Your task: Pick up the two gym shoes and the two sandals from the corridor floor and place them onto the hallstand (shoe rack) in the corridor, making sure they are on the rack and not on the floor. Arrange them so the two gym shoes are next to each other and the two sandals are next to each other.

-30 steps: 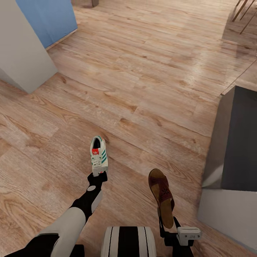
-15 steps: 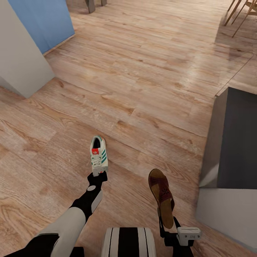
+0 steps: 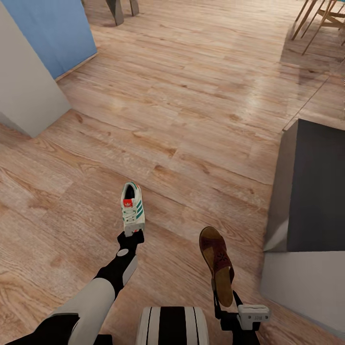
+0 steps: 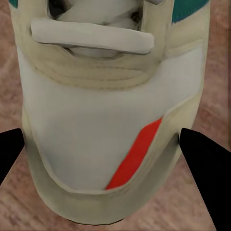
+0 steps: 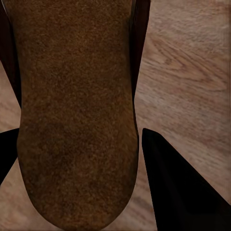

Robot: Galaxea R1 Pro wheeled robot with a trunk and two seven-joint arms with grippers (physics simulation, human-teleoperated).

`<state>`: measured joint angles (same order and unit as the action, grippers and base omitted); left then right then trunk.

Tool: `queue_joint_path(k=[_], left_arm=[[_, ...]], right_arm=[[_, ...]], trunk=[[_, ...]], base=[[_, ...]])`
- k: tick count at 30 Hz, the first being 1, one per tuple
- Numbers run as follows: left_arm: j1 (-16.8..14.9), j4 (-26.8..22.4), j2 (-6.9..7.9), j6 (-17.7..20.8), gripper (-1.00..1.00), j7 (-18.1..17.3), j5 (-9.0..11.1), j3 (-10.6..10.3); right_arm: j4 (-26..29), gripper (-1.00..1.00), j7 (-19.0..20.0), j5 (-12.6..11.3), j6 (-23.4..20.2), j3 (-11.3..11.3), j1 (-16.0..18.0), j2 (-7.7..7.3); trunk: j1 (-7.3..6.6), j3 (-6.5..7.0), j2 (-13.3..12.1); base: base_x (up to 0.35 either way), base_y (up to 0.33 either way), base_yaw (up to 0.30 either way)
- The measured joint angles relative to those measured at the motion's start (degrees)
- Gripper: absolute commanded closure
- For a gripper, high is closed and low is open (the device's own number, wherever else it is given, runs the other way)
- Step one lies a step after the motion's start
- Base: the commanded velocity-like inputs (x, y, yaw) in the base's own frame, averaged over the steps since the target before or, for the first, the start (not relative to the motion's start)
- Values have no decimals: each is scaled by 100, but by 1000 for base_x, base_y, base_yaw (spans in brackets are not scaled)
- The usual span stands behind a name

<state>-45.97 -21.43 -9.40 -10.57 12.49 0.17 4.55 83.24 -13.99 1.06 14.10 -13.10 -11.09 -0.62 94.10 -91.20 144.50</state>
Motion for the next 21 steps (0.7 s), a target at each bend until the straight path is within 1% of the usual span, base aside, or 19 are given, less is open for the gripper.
queue_joint_path(k=[12, 15, 21], left_arm=[[0, -1, 8, -14, 100, 0, 1, 2], [0, -2, 8, -14, 100, 0, 1, 2], [0, -1, 9, -15, 100, 0, 2, 3]], right_arm=[[0, 100, 2, -1, -6, 0, 1, 0], [0, 100, 1, -1, -6, 0, 1, 0], [-2, 100, 2, -2, -5, 0, 1, 0]], trunk=[[0, 30, 0], [0, 32, 0], [0, 33, 0]], base=[[-18, 0, -14], [-186, 0, -2], [-268, 0, -1]])
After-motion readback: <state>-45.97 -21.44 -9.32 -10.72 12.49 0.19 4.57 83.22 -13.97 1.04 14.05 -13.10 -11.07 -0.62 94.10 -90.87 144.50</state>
